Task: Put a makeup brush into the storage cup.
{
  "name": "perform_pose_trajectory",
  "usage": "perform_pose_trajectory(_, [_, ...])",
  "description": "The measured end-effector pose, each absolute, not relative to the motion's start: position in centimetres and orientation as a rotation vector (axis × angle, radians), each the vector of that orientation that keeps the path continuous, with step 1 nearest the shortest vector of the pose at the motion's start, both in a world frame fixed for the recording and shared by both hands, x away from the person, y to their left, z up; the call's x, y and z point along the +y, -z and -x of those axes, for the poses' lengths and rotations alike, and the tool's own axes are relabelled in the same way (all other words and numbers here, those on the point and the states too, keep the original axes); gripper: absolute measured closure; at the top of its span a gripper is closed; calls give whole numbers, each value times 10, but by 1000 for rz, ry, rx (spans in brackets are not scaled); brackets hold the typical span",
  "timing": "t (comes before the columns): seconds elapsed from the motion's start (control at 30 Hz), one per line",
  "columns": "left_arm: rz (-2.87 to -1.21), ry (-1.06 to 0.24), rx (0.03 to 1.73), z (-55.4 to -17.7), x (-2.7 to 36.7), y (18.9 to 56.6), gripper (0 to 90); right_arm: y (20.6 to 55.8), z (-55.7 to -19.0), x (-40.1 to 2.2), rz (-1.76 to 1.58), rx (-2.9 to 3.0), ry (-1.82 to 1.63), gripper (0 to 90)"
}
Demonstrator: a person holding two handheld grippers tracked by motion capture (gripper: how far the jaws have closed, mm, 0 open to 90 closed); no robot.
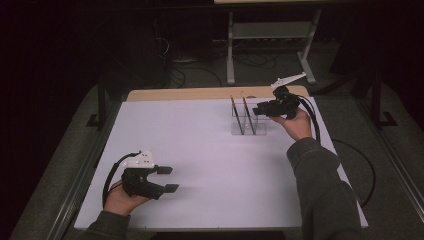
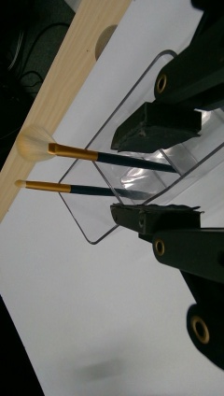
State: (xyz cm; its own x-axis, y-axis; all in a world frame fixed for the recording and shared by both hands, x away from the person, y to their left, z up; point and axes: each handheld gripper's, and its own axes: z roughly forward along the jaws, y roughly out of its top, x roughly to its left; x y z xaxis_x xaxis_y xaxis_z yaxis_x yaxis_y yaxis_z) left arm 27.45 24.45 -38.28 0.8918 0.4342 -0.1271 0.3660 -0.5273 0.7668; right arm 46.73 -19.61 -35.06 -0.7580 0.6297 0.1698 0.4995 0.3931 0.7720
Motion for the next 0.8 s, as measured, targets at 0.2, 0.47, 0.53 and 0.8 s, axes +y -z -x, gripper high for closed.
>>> perform_pose_trajectory(0.2, [-2179,-106,580,-274,245,383,333,352,-462,-198,-1021,2498,-1316,570])
perform_pose_trajectory(0.47, [-2170,-117,597,-274,245,383,321,354,-455,-205,-1039,2495,-1330,547])
perform_pose_trajectory(0.53, [-2166,-119,603,-274,245,383,317,354,-452,-207,-1046,2486,-1337,535])
perform_pose_trajectory(0.8, [-2164,-133,620,-275,247,384,301,355,-443,-212,-1047,2473,-1347,511])
